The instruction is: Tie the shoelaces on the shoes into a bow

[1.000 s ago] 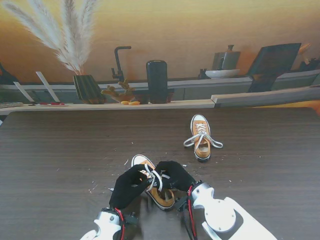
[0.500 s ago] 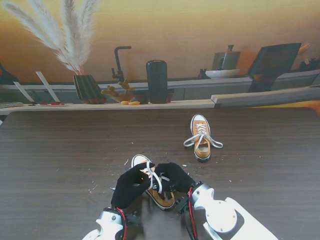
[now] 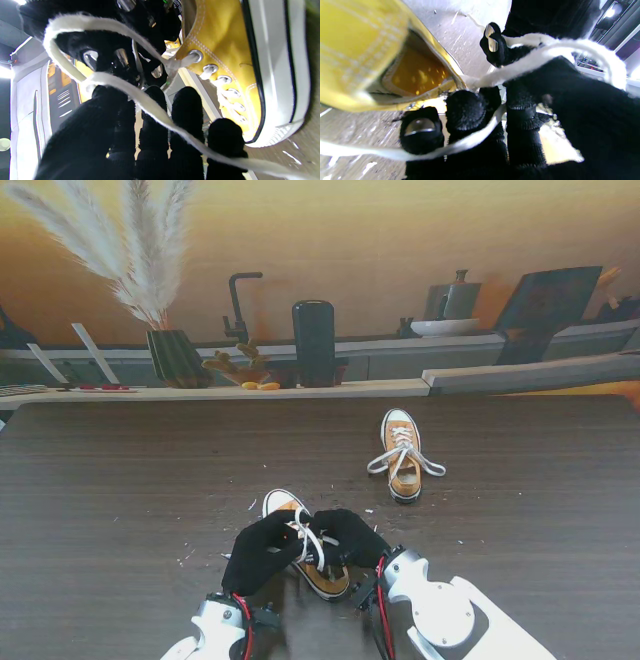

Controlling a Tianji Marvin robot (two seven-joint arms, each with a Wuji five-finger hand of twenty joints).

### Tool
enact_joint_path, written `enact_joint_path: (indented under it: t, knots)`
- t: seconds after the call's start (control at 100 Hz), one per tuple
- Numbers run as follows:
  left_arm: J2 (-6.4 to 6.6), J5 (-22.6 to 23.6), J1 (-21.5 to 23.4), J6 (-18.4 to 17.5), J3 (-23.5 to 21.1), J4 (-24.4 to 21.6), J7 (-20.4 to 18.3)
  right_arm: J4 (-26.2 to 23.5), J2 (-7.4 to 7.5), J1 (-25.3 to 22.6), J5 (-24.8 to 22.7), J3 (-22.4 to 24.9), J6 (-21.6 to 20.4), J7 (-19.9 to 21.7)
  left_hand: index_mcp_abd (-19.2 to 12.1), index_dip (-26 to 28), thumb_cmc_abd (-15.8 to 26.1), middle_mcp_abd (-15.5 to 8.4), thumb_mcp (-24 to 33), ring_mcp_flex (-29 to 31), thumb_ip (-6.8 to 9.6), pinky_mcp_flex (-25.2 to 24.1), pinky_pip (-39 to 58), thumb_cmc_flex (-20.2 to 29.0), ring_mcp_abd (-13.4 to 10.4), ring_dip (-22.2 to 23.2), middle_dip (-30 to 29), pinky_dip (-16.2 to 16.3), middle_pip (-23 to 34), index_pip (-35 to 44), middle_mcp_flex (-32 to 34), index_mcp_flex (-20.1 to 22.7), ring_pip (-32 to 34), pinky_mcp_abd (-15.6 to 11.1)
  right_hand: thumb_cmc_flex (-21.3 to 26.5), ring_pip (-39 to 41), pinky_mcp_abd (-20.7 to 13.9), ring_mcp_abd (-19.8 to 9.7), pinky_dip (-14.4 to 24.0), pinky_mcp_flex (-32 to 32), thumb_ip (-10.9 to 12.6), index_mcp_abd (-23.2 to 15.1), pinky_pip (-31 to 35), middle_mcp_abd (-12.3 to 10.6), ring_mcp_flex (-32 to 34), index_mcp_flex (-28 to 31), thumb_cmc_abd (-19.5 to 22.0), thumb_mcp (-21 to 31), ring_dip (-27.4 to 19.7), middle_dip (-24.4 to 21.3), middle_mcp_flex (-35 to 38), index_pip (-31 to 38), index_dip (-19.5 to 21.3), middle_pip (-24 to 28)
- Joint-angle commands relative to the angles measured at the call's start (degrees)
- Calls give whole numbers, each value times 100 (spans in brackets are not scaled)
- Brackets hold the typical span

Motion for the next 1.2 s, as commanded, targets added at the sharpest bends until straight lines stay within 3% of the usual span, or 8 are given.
enact_joint_path:
  t: [0.0, 0.2, 0.46, 1.07, 1.19]
  knots:
    - [24, 50, 46, 22, 19, -25, -182, -46, -32, 2, -1, 2, -21, 11, -479, 659, 162, -96, 3, 24, 14, 37, 64, 244, -163, 155, 169, 9, 25, 1174, -73, 535, 32, 2, 151, -8, -92, 6, -32, 63, 240, -508, 139, -80, 197, -3, -88, 379, 1, 24, 173, 15, 81, -63]
    - [46, 126, 93, 33, -33, -33, -194, -66, -74, -43, -7, 56, -12, -152, -262, 1296, 137, -154, 542, -64, 139, -43, 60, -9, -166, 172, 399, 43, 221, 1521, -276, 54, 28, -24, 165, -11, -100, 9, -35, 78, 234, -508, 142, -77, 205, -3, -80, 381, 1, 23, 167, 14, 83, -69]
    - [52, 163, 149, 53, -69, -25, -167, -55, -99, -58, 2, 66, -22, -237, -245, 1466, 92, -153, 801, -84, 185, -66, 52, -132, -149, 172, 420, 56, 212, 1679, -310, -61, 25, 0, 163, -12, -103, 10, -38, 78, 226, -515, 143, -87, 205, -4, -61, 373, 2, 18, 167, 11, 84, -67]
    - [6, 74, 203, 197, -185, -71, -23, -104, -118, -140, 26, 121, -12, -331, -50, 2020, 323, -116, 1045, -198, -11, -161, 31, -264, -91, 159, 399, 99, 263, 2012, -614, -624, -22, 44, 139, -16, -53, 27, -37, 87, 233, -456, 139, -60, 218, -37, -2, 388, 0, 5, 151, 22, 106, -44]
    - [-17, 1, 181, 157, -152, -60, -2, -42, -137, -131, -217, 95, -126, -510, -79, 2018, 327, -118, 1013, -212, -25, -178, 19, -245, -79, 158, 381, 105, 254, 1999, -625, -635, -34, 43, 46, -22, 5, 89, -3, 18, 233, -825, 124, -176, 186, -297, 462, -101, 4, -1, 155, -195, 46, -53]
